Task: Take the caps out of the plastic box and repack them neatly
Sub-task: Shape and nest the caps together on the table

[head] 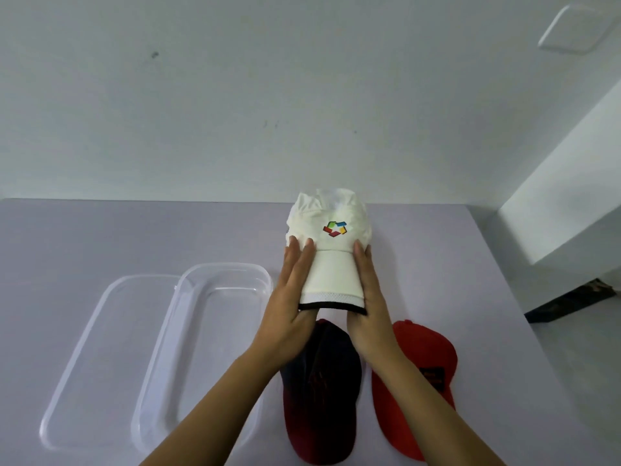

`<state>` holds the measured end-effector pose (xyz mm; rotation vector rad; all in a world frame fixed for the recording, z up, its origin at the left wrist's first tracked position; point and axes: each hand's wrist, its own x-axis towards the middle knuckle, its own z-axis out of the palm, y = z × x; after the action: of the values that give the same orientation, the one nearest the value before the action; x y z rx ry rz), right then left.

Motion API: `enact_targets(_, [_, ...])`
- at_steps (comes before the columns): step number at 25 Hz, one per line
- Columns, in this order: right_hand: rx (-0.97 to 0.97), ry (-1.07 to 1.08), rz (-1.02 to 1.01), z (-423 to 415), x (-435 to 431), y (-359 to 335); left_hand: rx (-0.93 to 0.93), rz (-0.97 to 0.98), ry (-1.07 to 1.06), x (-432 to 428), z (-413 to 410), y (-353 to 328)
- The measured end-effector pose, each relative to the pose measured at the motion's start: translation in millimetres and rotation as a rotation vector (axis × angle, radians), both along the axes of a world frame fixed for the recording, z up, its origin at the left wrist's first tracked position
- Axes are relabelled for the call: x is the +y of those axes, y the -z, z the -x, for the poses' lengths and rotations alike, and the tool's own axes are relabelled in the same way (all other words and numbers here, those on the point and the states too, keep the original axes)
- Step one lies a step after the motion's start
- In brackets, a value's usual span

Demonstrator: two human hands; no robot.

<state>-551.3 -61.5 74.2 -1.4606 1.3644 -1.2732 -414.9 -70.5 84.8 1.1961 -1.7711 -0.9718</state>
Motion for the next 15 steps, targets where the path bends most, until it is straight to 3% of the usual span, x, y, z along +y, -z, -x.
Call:
enact_targets(2, [-0.278, 0.027, -0.061, -23, 9, -5, 0.219, -0.107, -0.028, 11, 10, -1])
enact_targets(5, [-0.388, 0.044, -0.104, -33, 16, -4, 0.307, -0.165, -0.044, 22, 12, -4])
enact_targets(8, [-0.12, -0.029, -0.064, -8, 19, -3, 0.16, -0.124, 0.122, 12, -18, -5])
enact_targets(10, [0.085, -0.056, -0.032, 11, 19, -4, 0.277, -0.233, 0.231, 4, -37, -12])
enact_targets(12, [0.251, -0.097, 0.03, 23, 21, -5, 0.398, -0.326, 0.084, -7, -44, -24])
enact_targets(15, [0.482, -0.21, 0.084, 30, 27, 1, 0.211, -0.293, -0.11, -33, -44, -37])
